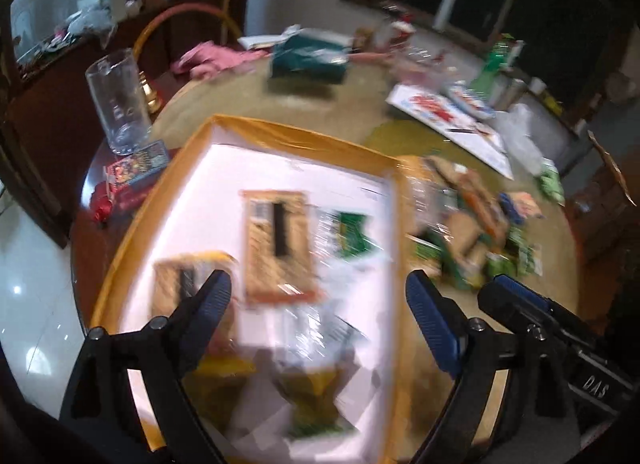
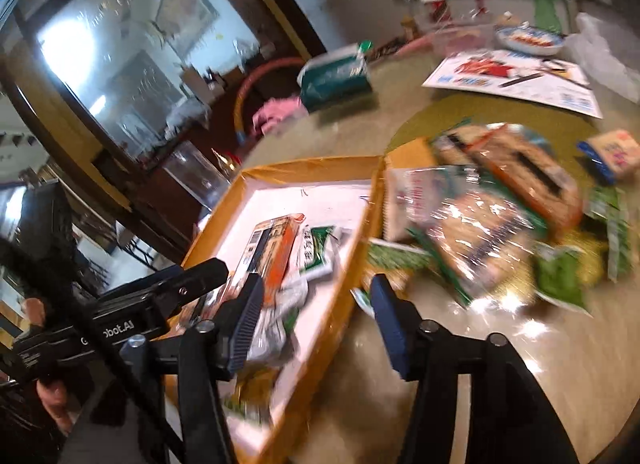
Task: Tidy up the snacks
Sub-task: 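Lower the cracker pack and sachet into the white tray and open both grippers, then grasp the green garlic pea bag with the right gripper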
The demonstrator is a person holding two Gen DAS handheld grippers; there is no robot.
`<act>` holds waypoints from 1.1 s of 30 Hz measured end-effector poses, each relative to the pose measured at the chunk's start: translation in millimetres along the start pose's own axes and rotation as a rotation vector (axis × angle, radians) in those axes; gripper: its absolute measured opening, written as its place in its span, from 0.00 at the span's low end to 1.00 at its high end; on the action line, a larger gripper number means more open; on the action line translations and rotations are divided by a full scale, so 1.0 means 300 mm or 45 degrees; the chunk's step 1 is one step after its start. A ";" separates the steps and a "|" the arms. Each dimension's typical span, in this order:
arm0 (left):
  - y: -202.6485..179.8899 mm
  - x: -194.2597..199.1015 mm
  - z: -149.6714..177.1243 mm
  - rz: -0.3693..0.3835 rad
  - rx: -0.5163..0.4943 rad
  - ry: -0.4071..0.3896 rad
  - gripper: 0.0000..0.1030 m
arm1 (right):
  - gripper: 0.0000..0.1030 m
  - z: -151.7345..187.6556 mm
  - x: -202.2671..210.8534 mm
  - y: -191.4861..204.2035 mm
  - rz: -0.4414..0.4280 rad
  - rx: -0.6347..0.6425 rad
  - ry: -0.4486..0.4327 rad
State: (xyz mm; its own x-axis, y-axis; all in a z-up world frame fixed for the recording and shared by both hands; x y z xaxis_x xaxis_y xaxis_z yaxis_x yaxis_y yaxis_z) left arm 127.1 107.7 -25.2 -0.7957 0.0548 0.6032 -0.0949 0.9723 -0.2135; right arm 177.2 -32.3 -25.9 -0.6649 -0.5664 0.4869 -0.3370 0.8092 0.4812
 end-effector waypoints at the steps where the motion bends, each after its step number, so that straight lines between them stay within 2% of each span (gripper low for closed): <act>1: -0.033 0.020 0.011 0.026 -0.002 -0.012 0.87 | 0.64 0.006 0.047 -0.020 0.002 -0.015 -0.019; 6: -0.230 0.082 0.074 0.178 -0.061 -0.001 0.87 | 0.66 0.021 0.248 -0.169 0.055 -0.120 -0.091; 10: -0.321 0.104 0.102 0.217 -0.123 0.006 0.87 | 0.66 0.025 0.360 -0.297 0.075 -0.252 -0.124; 14: -0.366 0.111 0.121 0.218 -0.160 0.010 0.87 | 0.66 0.012 0.422 -0.358 0.131 -0.268 -0.177; 22: -0.362 0.109 0.165 0.181 -0.165 0.020 0.87 | 0.66 0.042 0.384 -0.446 0.209 -0.278 -0.128; 33: -0.348 0.078 0.180 0.215 -0.137 0.037 0.87 | 0.66 0.004 0.331 -0.612 0.310 -0.415 -0.108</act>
State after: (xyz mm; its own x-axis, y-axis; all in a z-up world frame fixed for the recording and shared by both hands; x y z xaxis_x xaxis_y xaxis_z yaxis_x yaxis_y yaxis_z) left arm 86.0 -4.8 -30.3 -0.7770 0.2239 0.5883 0.1038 0.9674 -0.2310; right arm 172.3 -237.0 -66.7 -0.7563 -0.3389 0.5595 0.0565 0.8183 0.5721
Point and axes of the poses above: each gripper's, at about its wrist camera, not at the fingertips, and x roughly against the way its jaws point, y to its left, z to its underside, the point moved 5 cm from there along -x, roughly the way its jaws point, and after that the axes turned 15 degrees about -y, right-handed, at the moved point
